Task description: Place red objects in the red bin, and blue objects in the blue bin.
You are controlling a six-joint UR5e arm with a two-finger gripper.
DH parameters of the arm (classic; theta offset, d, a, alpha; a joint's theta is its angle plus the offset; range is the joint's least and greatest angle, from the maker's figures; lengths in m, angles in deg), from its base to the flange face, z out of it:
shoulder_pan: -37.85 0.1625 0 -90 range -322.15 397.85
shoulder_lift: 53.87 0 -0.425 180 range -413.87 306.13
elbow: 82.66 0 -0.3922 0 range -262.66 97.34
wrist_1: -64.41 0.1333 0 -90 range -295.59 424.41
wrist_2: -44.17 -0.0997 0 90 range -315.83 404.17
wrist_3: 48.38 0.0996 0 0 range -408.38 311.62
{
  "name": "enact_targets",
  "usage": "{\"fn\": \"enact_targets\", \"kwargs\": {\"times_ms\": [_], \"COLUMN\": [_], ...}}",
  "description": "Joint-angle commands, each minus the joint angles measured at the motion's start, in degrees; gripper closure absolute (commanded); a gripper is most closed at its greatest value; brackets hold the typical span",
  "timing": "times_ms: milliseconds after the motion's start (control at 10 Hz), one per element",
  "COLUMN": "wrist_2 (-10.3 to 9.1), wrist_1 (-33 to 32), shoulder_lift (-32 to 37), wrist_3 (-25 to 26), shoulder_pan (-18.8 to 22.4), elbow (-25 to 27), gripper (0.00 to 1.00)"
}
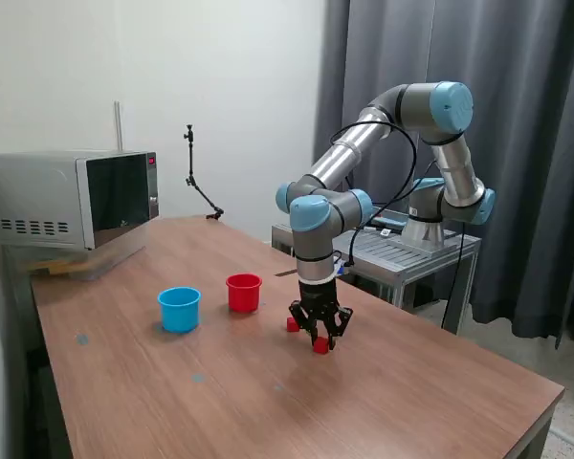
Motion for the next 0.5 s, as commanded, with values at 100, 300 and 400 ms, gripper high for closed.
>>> {"fn": "enact_targets", "kwargs": {"times_ms": [100,300,400], "wrist_2": [-0.02,0.07,0.24], "wrist_1": [0.0,0.0,0.0], "shoulder_lift": [0.0,0.0,0.3], "wrist_3": [0.0,0.0,0.0], "shoulder_pan": [0.1,0.1,0.1], "elbow": [0.1,-0.1,-0.5], "gripper": [1.00,1.00,1.00]}}
